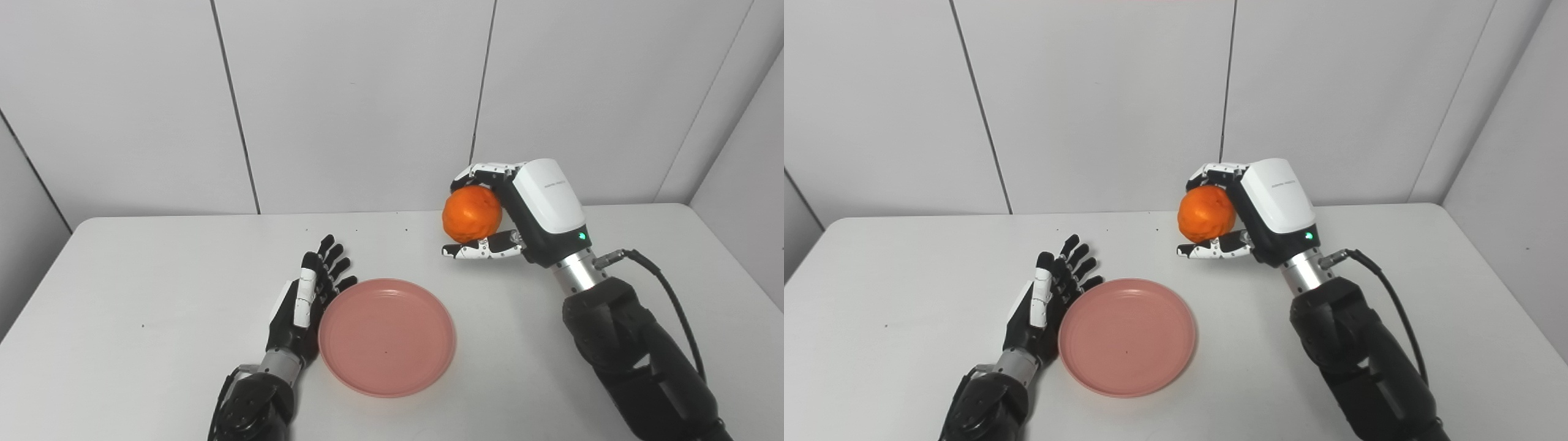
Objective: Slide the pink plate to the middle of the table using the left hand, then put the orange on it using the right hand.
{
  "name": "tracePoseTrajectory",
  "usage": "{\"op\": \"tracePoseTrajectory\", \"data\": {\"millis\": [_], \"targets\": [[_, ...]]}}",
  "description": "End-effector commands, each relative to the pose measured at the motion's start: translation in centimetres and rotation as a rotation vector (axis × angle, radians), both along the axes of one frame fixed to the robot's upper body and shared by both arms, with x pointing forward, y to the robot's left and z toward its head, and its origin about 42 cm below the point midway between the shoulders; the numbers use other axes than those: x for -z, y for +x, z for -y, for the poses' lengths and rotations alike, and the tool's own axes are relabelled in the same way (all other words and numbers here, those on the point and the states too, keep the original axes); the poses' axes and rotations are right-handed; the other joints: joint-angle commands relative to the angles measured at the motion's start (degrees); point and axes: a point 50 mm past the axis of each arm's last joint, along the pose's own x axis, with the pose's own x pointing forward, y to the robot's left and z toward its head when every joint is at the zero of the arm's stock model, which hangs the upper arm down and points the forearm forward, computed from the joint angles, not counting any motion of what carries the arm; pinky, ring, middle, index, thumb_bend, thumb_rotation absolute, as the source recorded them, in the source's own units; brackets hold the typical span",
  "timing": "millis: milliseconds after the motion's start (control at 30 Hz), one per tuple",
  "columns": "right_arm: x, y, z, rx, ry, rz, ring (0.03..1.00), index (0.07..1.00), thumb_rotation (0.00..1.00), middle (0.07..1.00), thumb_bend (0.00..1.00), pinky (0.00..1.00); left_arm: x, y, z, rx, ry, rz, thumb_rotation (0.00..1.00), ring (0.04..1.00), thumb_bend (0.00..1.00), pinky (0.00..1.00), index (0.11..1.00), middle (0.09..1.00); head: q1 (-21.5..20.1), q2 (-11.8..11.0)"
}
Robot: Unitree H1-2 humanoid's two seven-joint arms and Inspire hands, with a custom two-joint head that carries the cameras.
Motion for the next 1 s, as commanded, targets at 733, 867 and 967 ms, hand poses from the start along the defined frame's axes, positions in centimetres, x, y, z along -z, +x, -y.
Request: {"op": "tracePoseTrajectory", "data": {"millis": [733, 867, 967], "targets": [[0.7, -0.8, -5.2, -0.226, -0.073, -0.013, 0.307, 0.481, 0.16, 0.389, 0.51, 0.23, -0.1, 0.1, 1.2, 0.002, -0.011, -0.013, 1.00, 0.940, 1.00, 0.85, 1.000, 0.999, 1.4, 0.4], [1.2, -0.8, -5.9, -0.249, -0.084, -0.027, 0.297, 0.481, 0.16, 0.381, 0.51, 0.23, -0.1, 0.1, 1.3, 0.004, -0.008, -0.016, 1.00, 0.940, 1.00, 0.84, 1.000, 1.000, 1.5, 0.4], [1.9, -0.6, -6.3, -0.264, -0.098, -0.045, 0.281, 0.479, 0.16, 0.365, 0.51, 0.22, -0.1, 0.0, 1.3, 0.007, -0.010, -0.020, 1.00, 0.943, 1.00, 0.84, 1.000, 1.000, 1.6, 0.5]]}}
